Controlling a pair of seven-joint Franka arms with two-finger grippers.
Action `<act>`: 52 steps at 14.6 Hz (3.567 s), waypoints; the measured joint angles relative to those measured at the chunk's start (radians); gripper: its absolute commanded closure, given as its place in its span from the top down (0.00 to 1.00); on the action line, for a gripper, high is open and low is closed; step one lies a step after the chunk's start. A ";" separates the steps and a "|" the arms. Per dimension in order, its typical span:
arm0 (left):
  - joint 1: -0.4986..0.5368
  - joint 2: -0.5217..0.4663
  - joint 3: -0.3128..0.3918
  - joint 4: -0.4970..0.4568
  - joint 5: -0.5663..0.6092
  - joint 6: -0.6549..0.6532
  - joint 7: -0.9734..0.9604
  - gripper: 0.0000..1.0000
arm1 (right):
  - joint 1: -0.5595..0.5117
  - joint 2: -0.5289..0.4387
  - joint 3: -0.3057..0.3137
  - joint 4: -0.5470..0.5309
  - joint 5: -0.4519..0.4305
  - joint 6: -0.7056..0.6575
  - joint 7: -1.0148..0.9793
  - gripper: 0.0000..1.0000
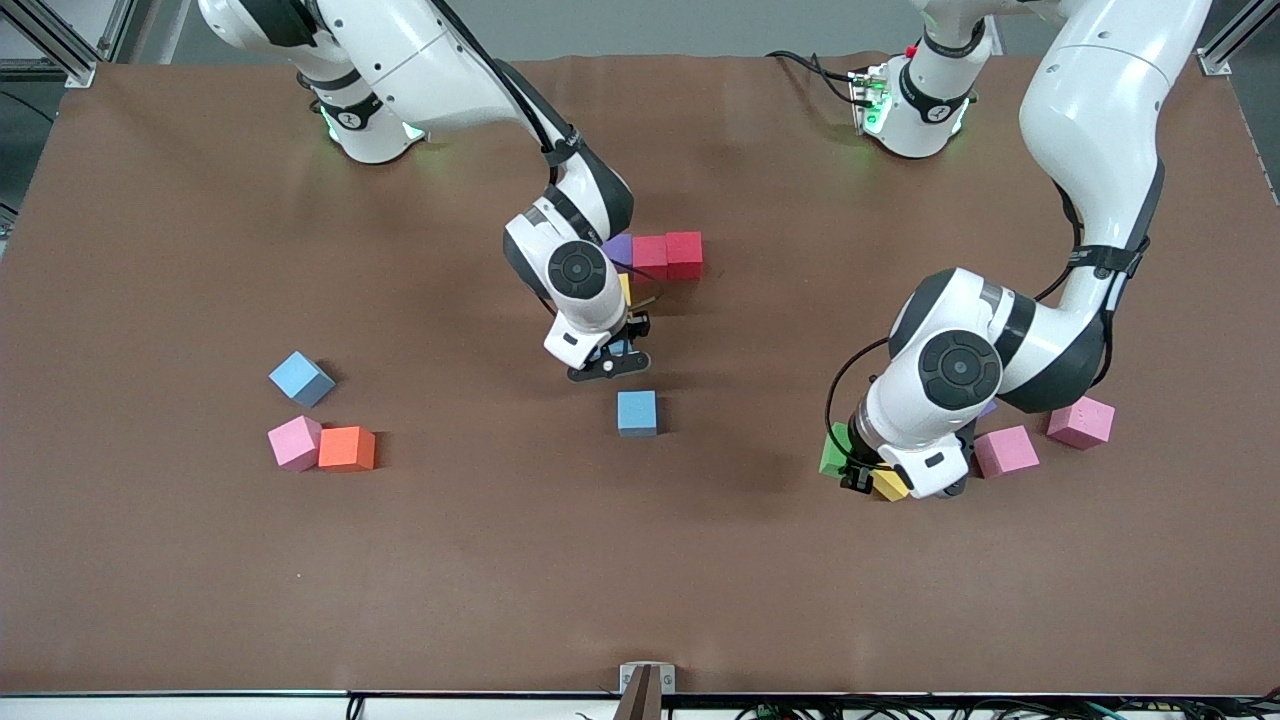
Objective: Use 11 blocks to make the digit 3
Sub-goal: 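Carry light blue toward yellow with the right gripper while the left gripper carries green, then lower light blue below yellow with the right gripper while the left gripper brings green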
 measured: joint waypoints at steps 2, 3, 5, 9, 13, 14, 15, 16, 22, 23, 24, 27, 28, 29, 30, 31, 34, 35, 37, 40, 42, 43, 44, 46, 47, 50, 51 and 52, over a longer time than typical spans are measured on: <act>0.000 0.000 -0.001 0.000 -0.005 0.000 0.000 0.03 | 0.007 0.002 -0.001 -0.002 0.000 0.000 0.001 0.24; 0.000 0.000 -0.002 0.001 -0.008 0.000 0.000 0.03 | 0.010 0.002 -0.002 -0.003 0.000 0.000 0.001 0.24; 0.002 0.000 -0.002 0.003 -0.015 0.000 0.000 0.03 | 0.014 0.001 -0.003 -0.003 0.000 0.000 0.001 0.24; 0.006 0.000 -0.001 0.004 -0.021 0.000 0.000 0.04 | 0.026 0.000 -0.004 -0.005 0.000 -0.002 0.035 0.24; 0.008 0.000 0.003 0.005 -0.021 0.000 0.000 0.04 | 0.030 -0.002 -0.004 -0.009 0.000 -0.003 0.040 0.26; 0.011 0.000 0.003 0.005 -0.021 0.000 0.000 0.04 | 0.030 -0.002 -0.004 -0.009 0.000 -0.003 0.040 0.26; 0.014 0.000 0.003 0.006 -0.021 0.000 0.000 0.04 | 0.030 -0.002 -0.004 -0.009 0.000 -0.003 0.040 0.26; 0.017 0.000 0.003 0.006 -0.021 0.000 0.003 0.04 | 0.030 -0.002 -0.004 -0.009 0.000 -0.003 0.040 0.26; 0.018 0.000 0.005 0.006 -0.021 0.000 0.023 0.04 | 0.030 -0.003 -0.004 -0.009 -0.003 -0.019 0.040 0.26; 0.018 0.000 0.005 0.005 -0.021 0.000 0.027 0.04 | 0.030 -0.004 -0.004 -0.009 -0.003 -0.027 0.040 0.26; 0.018 0.000 0.005 0.005 -0.021 0.000 0.028 0.04 | 0.030 -0.004 -0.005 -0.009 -0.003 -0.031 0.040 0.26; 0.017 0.001 0.005 0.003 -0.021 0.000 0.029 0.04 | 0.030 -0.005 -0.005 -0.009 -0.003 -0.035 0.040 0.27; 0.016 0.002 0.005 0.003 -0.021 0.000 0.030 0.04 | 0.030 -0.005 -0.005 -0.009 -0.003 -0.035 0.040 0.45; 0.013 0.004 0.005 0.001 -0.021 0.000 0.030 0.04 | 0.030 -0.005 -0.005 -0.009 -0.003 -0.035 0.040 0.83; 0.011 0.006 0.005 0.000 -0.021 0.000 0.030 0.04 | 0.030 -0.005 -0.005 -0.009 -0.003 -0.035 0.040 1.00; 0.008 0.007 0.005 -0.001 -0.021 0.000 0.030 0.04 | 0.030 -0.004 -0.005 -0.010 -0.003 -0.039 0.040 1.00; 0.003 0.008 0.005 -0.001 -0.021 0.000 0.030 0.04 | 0.030 -0.001 -0.008 -0.009 -0.003 -0.056 0.041 1.00; 0.003 0.008 0.005 -0.001 -0.021 0.000 0.030 0.04 | 0.029 -0.001 -0.010 0.000 -0.003 -0.070 0.041 1.00; 0.003 0.008 0.005 -0.001 -0.021 0.000 0.030 0.04 | 0.021 -0.002 -0.013 0.048 -0.001 -0.133 0.044 1.00; 0.001 0.008 0.004 -0.001 -0.026 0.000 0.027 0.04 | -0.004 -0.003 -0.014 0.158 0.002 -0.216 0.047 1.00; -0.011 0.008 0.002 -0.007 -0.034 0.000 0.000 0.04 | -0.016 -0.003 -0.014 0.210 0.004 -0.229 0.047 1.00; -0.024 0.008 0.001 -0.011 -0.034 0.000 -0.025 0.04 | -0.019 0.000 -0.014 0.227 0.004 -0.229 0.047 1.00; -0.039 0.008 0.001 -0.014 -0.034 0.000 -0.051 0.04 | -0.021 0.009 -0.014 0.248 0.004 -0.228 0.047 1.00; -0.063 0.009 0.001 -0.018 -0.035 -0.002 -0.104 0.04 | -0.022 0.048 -0.014 0.308 0.004 -0.215 0.047 1.00; -0.078 0.010 0.001 -0.023 -0.035 -0.002 -0.132 0.04 | -0.023 0.075 -0.014 0.338 0.004 -0.200 0.047 1.00; -0.116 0.018 0.001 -0.037 -0.035 -0.002 -0.210 0.04 | -0.023 0.155 -0.016 0.396 0.003 -0.124 0.047 1.00; -0.121 0.019 0.001 -0.044 -0.035 -0.002 -0.224 0.04 | -0.023 0.178 -0.019 0.411 0.003 -0.107 0.047 1.00; -0.122 0.019 0.001 -0.050 -0.035 -0.002 -0.231 0.04 | -0.023 0.197 -0.025 0.424 0.003 -0.098 0.046 1.00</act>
